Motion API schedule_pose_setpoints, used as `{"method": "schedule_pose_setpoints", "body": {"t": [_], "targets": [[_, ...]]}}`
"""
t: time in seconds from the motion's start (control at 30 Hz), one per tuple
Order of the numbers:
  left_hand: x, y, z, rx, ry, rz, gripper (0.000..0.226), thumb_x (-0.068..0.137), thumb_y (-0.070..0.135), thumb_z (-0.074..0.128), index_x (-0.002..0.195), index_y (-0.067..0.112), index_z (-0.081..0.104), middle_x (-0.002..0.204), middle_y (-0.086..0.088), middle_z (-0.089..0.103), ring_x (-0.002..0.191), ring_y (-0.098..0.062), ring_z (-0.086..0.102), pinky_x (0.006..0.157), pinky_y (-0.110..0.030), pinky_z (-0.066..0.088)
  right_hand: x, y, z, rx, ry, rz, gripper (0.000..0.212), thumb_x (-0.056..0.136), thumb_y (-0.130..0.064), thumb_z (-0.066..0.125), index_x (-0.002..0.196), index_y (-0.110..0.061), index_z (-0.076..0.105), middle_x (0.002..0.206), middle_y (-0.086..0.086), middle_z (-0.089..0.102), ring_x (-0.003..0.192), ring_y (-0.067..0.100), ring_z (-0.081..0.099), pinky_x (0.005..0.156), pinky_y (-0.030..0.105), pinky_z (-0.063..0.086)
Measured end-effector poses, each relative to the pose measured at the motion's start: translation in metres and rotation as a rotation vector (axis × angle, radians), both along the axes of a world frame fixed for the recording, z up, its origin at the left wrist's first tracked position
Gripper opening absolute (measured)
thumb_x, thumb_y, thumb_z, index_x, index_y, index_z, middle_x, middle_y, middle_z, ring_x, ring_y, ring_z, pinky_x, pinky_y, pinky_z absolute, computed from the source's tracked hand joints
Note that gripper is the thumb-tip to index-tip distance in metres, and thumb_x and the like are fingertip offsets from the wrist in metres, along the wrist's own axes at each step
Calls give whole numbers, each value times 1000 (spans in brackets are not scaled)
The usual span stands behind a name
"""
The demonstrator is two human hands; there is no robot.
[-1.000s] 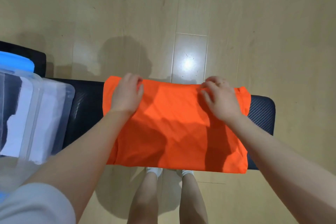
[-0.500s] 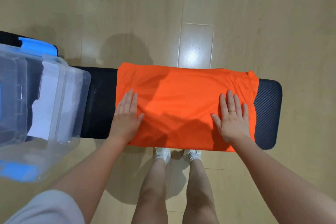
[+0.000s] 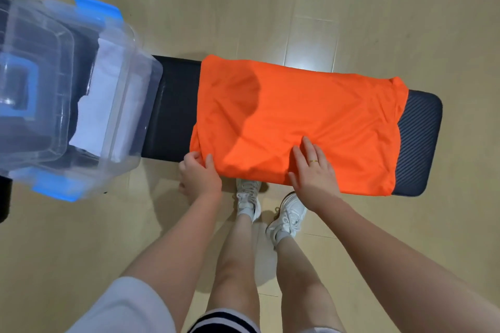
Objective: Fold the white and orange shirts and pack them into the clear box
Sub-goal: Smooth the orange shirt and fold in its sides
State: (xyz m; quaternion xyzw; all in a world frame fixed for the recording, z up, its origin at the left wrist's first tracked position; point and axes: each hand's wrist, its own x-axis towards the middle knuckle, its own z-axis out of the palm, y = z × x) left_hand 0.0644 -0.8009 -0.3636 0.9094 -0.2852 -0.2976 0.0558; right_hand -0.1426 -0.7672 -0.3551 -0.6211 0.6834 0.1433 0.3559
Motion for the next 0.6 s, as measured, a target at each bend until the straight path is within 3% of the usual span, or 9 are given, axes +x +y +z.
{"method": "schedule_pose_setpoints", "body": {"t": [0.2,0.33,0.47,0.53,0.6], "targets": [[20,-5,-3,-7,20,-201,24,96,26,43,102,8,57,108,-9,56,102,-30,52,84,-33,34,-10,2,0,3,-15,45,62,95,-28,42,149,-21,11,158,-1,-9,145,24,1,112,41,19],[36,2,12,-351,332,-77,16,98,14,39,90,8,51,71,6,47,68,-10,44,61,-23,33,-12,0,-1,9,-35,47,62,95,-27,41,149,-22,10,158,-1,-9,145,24,0,114,42,19],[51,6,19,-379,451,-4,20,99,14,37,83,15,49,68,6,42,62,-6,38,58,-21,32,-16,1,-1,8,-48,56,60,95,-24,40,148,-23,13,158,-2,-8,145,24,1,113,42,23],[54,3,17,-319,420,-71,21,99,15,37,82,16,49,68,4,43,63,-9,39,60,-26,31,-18,1,-2,1,-54,60,60,94,-23,39,148,-24,13,158,-1,-8,145,24,1,112,41,23],[54,-3,14,-216,254,-216,15,98,16,37,92,10,50,71,-2,50,68,-20,45,60,-32,32,-19,3,-4,-1,-64,64,60,94,-22,39,148,-24,13,158,-2,-8,145,23,0,113,41,22]]}}
